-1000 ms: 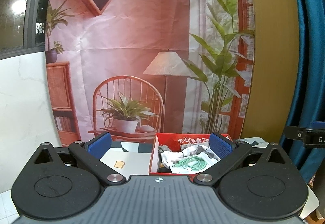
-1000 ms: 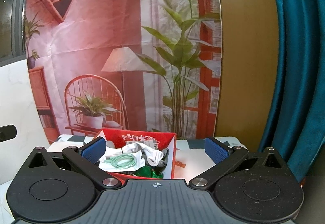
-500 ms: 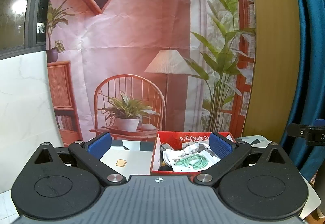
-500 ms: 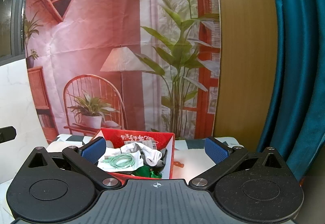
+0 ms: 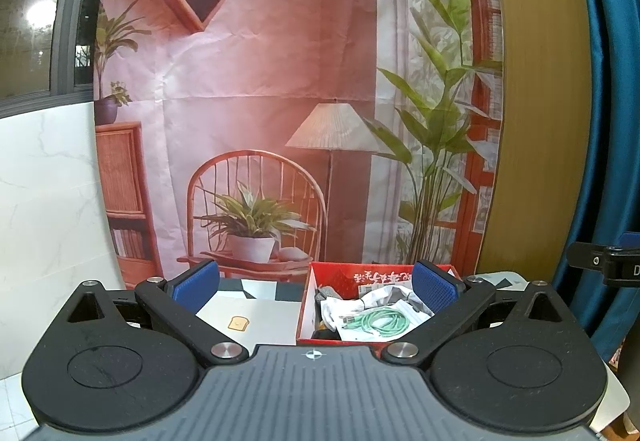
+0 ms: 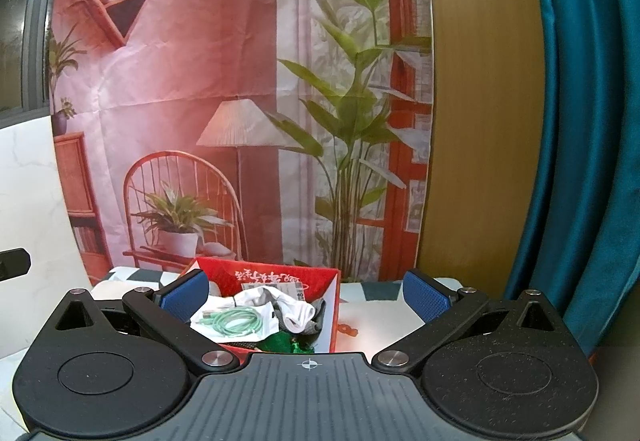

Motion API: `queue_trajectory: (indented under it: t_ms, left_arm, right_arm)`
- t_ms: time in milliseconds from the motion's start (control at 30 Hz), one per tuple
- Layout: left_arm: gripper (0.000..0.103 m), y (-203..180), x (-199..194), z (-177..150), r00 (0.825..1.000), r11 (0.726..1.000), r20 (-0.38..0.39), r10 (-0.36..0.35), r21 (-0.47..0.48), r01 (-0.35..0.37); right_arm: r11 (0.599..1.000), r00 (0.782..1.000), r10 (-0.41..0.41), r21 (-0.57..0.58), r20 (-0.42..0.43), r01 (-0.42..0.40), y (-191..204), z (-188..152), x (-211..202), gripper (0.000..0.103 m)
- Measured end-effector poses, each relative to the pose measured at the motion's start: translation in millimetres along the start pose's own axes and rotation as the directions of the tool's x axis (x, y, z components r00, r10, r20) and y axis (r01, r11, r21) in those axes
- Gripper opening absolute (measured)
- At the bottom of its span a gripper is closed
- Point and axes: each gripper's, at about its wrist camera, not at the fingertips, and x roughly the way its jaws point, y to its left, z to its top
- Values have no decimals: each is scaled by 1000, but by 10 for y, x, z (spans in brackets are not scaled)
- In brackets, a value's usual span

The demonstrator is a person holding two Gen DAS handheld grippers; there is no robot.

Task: Organize soft objects

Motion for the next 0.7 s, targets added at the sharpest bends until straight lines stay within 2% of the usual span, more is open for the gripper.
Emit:
queue_trajectory:
  t_ms: [700]
  left_arm:
    - [103,5,-3,1,1000,1000,1,4,-3,-4]
  right_arm:
    - [1000,1000,-4,-4,2,4,-8,18,-15,103]
